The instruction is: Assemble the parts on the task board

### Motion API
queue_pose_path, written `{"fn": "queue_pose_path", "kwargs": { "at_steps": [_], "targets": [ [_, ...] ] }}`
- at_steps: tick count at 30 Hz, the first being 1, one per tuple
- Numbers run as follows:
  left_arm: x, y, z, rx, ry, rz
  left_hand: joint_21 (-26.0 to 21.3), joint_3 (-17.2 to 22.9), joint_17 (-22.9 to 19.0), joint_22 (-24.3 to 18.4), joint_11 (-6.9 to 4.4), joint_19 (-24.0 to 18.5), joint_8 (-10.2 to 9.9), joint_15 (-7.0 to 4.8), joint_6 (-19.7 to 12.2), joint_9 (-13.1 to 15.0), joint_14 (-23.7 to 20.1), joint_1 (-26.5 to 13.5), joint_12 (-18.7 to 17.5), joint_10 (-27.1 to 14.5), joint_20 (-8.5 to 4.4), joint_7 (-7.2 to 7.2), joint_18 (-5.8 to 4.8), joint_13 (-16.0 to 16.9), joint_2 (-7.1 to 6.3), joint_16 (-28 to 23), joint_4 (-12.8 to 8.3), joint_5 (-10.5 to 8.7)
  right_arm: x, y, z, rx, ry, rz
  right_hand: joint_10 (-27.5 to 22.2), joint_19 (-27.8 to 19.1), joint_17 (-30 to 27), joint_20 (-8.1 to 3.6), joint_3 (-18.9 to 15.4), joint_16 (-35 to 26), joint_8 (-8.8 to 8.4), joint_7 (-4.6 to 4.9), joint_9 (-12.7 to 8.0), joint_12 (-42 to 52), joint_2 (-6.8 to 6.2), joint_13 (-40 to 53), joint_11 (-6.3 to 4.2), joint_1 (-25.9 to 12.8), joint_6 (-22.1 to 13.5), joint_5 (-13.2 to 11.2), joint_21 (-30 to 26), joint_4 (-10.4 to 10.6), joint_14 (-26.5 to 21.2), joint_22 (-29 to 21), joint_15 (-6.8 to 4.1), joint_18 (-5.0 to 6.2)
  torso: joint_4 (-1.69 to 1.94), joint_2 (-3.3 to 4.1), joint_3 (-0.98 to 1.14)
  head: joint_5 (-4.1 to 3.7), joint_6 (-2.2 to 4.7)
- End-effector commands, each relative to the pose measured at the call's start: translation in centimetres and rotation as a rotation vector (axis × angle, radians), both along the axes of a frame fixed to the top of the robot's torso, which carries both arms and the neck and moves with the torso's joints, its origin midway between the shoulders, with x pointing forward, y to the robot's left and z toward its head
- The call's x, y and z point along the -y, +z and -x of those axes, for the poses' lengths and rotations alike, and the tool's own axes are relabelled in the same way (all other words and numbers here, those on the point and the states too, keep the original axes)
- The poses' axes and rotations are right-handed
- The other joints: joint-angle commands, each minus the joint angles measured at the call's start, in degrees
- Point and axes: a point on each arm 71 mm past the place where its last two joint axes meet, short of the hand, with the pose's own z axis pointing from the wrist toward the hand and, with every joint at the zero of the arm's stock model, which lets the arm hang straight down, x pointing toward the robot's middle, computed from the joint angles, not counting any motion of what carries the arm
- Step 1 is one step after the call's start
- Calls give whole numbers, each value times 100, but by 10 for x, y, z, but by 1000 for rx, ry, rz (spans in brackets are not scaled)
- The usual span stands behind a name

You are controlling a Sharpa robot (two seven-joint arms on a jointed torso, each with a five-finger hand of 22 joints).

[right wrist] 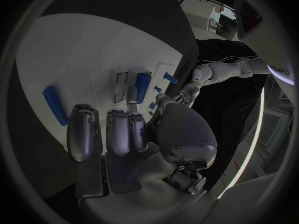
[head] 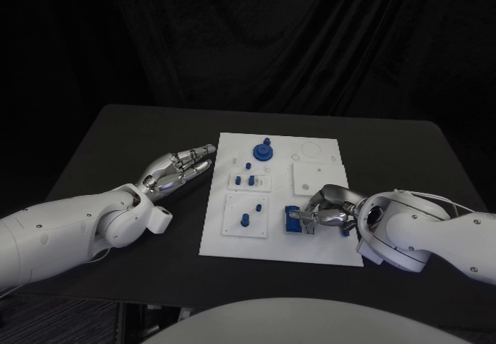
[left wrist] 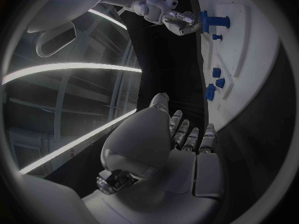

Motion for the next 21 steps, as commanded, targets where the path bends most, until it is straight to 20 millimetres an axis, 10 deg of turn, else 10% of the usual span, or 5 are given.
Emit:
{"fn": "queue_pose_path", "kwargs": {
  "at_steps": [1,14,18,21],
  "targets": [
    [1,1,1,14,-7,26,30,21,-7,-7,19,-3,9,3,0,5,-2,30,23,-7,15,54,65,1,-10,-21,-17,-23,1,8,0,78,3,-42,618,289,347,36,-11,22,75,-21,55,15,7,1510,24,131,-22,135,-11,-53,398,1232,46,30,-1,2,0,1,-1],
    [1,1,1,14,-6,25,31,21,-7,-2,24,0,11,4,11,7,-2,33,30,-1,18,63,65,3,-15,-21,-20,-23,15,14,2,68,14,-3,618,297,374,5,-32,42,416,-58,340,15,30,1510,-11,652,-152,143,5,-300,403,1237,13,26,13,-6,-7,-33,-1],
    [1,1,1,15,-4,23,32,21,-7,0,25,1,11,5,10,6,-2,34,31,0,18,63,65,3,-15,-21,-21,-22,24,16,3,99,4,38,618,286,331,24,-51,25,377,-13,297,15,64,1510,27,660,-320,871,-19,-216,393,1229,43,30,-4,-1,-3,-73,-1],
    [0,1,1,15,-1,22,32,21,-7,-1,25,0,12,5,12,7,-2,34,31,-1,18,63,65,3,-15,-21,-21,-21,32,17,5,115,-2,85,618,285,322,29,-70,22,382,-13,278,15,55,1510,27,632,-305,970,-21,-172,391,1228,45,31,-2,0,-4,-107,-1]
  ]
}}
